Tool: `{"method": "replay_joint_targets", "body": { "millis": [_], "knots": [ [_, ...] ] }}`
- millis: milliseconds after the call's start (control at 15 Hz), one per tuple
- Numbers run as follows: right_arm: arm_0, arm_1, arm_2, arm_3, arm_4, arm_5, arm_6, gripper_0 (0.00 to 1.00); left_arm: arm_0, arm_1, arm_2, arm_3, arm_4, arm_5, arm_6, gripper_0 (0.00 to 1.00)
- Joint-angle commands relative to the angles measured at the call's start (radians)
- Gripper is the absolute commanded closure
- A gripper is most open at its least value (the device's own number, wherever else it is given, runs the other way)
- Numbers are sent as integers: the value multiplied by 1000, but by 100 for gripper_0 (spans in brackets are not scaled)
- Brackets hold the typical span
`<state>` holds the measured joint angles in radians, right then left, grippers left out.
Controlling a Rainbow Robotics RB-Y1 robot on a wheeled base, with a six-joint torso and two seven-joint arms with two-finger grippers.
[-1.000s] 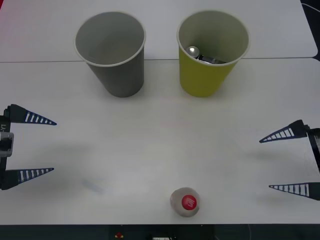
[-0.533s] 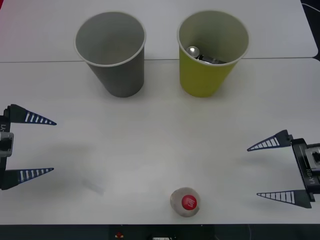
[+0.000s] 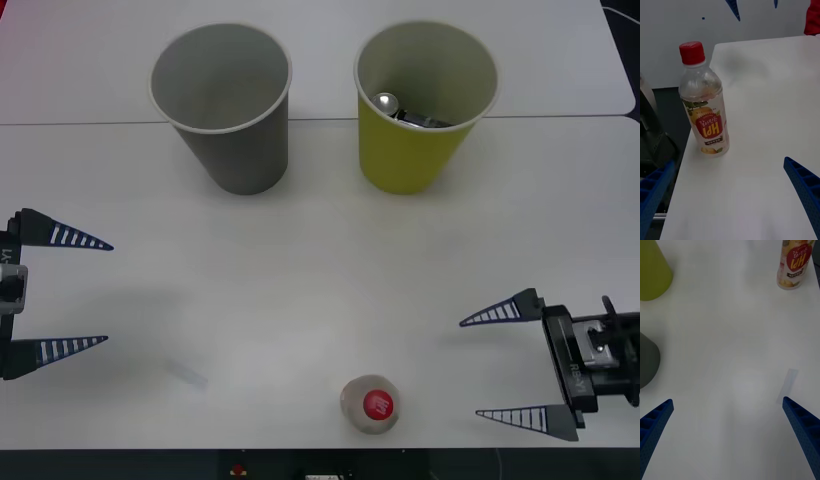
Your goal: Put the can into the green bin and the plastic bottle into the gray bin
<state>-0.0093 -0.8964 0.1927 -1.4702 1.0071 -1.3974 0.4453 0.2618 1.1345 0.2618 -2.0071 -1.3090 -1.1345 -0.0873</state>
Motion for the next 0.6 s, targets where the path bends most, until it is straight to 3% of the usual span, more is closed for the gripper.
{"method": "replay_joint_targets", "body": {
  "millis": [67,600],
  "knots": [
    [-5,56,39,37,1,0,12,0,0,0,0,0,0,0,0,0],
    [-1,249,73,85,88,8,33,0,0,0,0,0,0,0,0,0]
  ]
}}
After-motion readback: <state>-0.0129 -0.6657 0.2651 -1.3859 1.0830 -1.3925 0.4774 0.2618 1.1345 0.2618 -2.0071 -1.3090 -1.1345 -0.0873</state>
